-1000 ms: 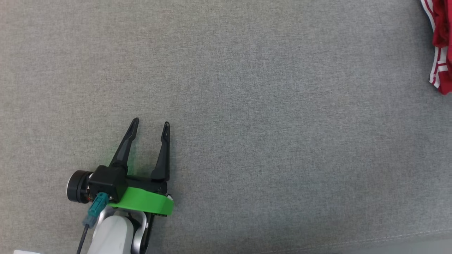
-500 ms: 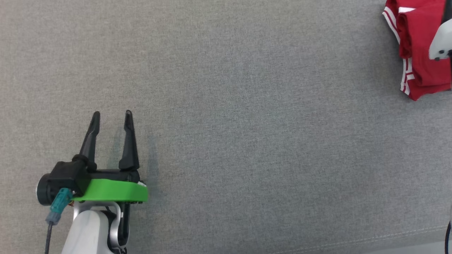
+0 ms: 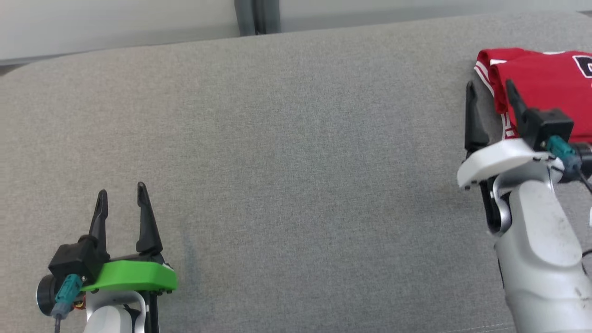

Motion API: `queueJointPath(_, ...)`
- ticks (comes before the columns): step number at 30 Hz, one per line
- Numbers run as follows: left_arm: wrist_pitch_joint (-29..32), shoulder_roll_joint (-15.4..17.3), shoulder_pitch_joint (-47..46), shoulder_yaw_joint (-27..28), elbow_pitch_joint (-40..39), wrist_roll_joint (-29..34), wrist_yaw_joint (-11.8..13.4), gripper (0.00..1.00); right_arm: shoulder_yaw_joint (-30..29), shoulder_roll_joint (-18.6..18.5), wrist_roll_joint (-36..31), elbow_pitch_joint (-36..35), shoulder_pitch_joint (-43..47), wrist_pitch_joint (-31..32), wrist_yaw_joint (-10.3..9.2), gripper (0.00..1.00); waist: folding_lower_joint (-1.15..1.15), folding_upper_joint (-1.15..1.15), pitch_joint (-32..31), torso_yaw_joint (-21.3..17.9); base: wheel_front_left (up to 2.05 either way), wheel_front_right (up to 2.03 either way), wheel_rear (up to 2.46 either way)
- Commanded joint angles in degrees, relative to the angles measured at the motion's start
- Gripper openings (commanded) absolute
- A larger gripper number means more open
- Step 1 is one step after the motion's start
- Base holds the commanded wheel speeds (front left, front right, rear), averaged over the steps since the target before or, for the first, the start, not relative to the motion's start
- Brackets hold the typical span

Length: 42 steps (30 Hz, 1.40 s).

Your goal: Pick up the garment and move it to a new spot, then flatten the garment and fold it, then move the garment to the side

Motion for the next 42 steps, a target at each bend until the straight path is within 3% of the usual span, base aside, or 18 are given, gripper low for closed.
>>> queueJointPath(1, 0.03, -0.06, 1.18, 0.09, 0.31, 1.02, 0.38, 1.00, 0.39, 0.38, 1.33, -1.98, 3.05, -0.13, -0.09, 1.00, 0.00, 0.00, -3.74, 1.47, 0.00, 0.00, 0.00)
queueJointPath(11, 0.03, -0.59, 6.20, -1.38, 0.67, 2.70, 1.27, 1.00, 5.30, 1.85, 10.02, -14.03, 21.19, -0.14, -0.08, 1.00, 0.00, 0.00, -8.09, 3.31, 0.00, 0.00, 0.00)
queueJointPath(17, 0.03, -0.70, 7.61, -3.15, 0.39, 2.62, 1.92, 1.00, 7.52, 1.92, 11.45, -16.71, 26.56, -0.15, -0.08, 1.00, 0.00, 0.00, -8.79, 4.12, 0.00, 0.00, 0.00)
queueJointPath(28, 0.03, -0.73, 7.94, -5.24, -0.17, 2.93, 1.73, 1.00, 10.35, 1.90, 13.26, -17.33, 29.66, -0.15, -0.08, 1.00, 0.00, 0.00, -9.57, 3.83, 0.00, 0.00, 0.00)
queueJointPath(41, 0.03, -0.73, 7.94, -6.26, 1.92, 1.95, 1.97, 1.00, 9.40, 1.91, 12.71, -18.53, 29.78, -0.15, -0.08, 1.00, 0.00, 0.00, -10.21, 3.50, 0.00, 0.00, 0.00)
queueJointPath(42, 0.01, -0.81, 7.38, -6.26, 2.04, 2.13, 1.83, 0.00, 9.50, 2.03, 13.01, -18.36, 29.24, 0.00, -0.01, 0.00, 0.00, 0.00, -10.22, 3.50, 0.00, 0.00, 0.00)
